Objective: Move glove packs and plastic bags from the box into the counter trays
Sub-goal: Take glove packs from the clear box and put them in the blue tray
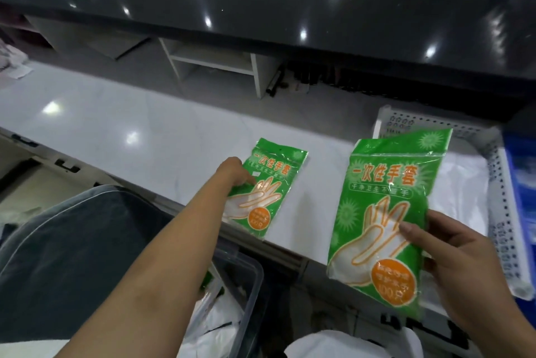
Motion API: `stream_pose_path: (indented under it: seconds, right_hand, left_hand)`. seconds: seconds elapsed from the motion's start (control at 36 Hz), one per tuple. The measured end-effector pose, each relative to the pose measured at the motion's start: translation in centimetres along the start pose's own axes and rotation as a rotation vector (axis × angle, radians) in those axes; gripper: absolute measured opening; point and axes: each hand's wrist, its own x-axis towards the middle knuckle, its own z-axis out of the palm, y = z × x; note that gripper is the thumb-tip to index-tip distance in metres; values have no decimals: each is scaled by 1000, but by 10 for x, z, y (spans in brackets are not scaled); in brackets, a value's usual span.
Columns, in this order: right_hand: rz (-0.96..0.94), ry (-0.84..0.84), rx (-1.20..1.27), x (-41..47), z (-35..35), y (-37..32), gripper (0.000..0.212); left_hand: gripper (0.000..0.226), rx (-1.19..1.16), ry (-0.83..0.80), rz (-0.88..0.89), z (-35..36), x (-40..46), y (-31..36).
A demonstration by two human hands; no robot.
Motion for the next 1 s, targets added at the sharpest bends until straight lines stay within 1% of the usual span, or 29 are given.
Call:
stream_pose_path:
  seconds: [0.11, 0.19, 0.22, 0.31, 0.39, 0.47, 0.56, 0.61, 0.67, 0.72, 0.75, 0.86, 0.94, 1.0]
  right_hand:
    - [-2, 1, 20, -1, -2, 4, 26]
    - [-3, -4, 24, 0, -3, 4, 27]
    - [2, -12, 28, 0, -2, 4, 27]
    - [27, -50, 37, 2, 1, 3, 28]
    - [61, -127, 46, 4, 15, 1, 31]
    - [71, -244, 51, 7, 37, -3, 30]
    - [83, -398, 57, 12, 58, -11, 31]
    - [90, -454, -7, 17, 73, -14, 31]
    - [76, -409, -134, 23, 87, -11, 22]
    - [67, -333, -231, 29, 97, -4, 8]
    - [79, -310, -261, 31, 100, 0, 6]
    - [156, -296, -337, 29, 104, 16, 7]
    - [208, -219, -307, 22, 108, 27, 5]
    - [260, -166, -267, 17, 111, 32, 7]
  left_hand:
    - [40, -116, -89, -22, -8, 1, -4]
    - [26, -231, -163, 15, -16, -10, -13]
    - [25, -284, -181, 37, -18, -15, -17]
    - [33, -458, -233, 84, -21, -37, -35]
    - [37, -619, -255, 122, -15, -61, -52]
    - [41, -812, -260, 150, -1, -87, -62]
    - [42, -1012, -291, 192, 13, -109, -67]
    - [39, -1141, -307, 207, 22, -122, -72]
    - [37, -1255, -342, 236, 28, -134, -78]
    - [41, -1334, -381, 292, 34, -144, -87]
    - [43, -1358, -395, 308, 36, -149, -91]
    - [46, -1447, -403, 286, 42, -162, -107]
    - [39, -1487, -413, 271, 47, -172, -114]
    - [38, -1460, -412, 272, 49, -178, -115]
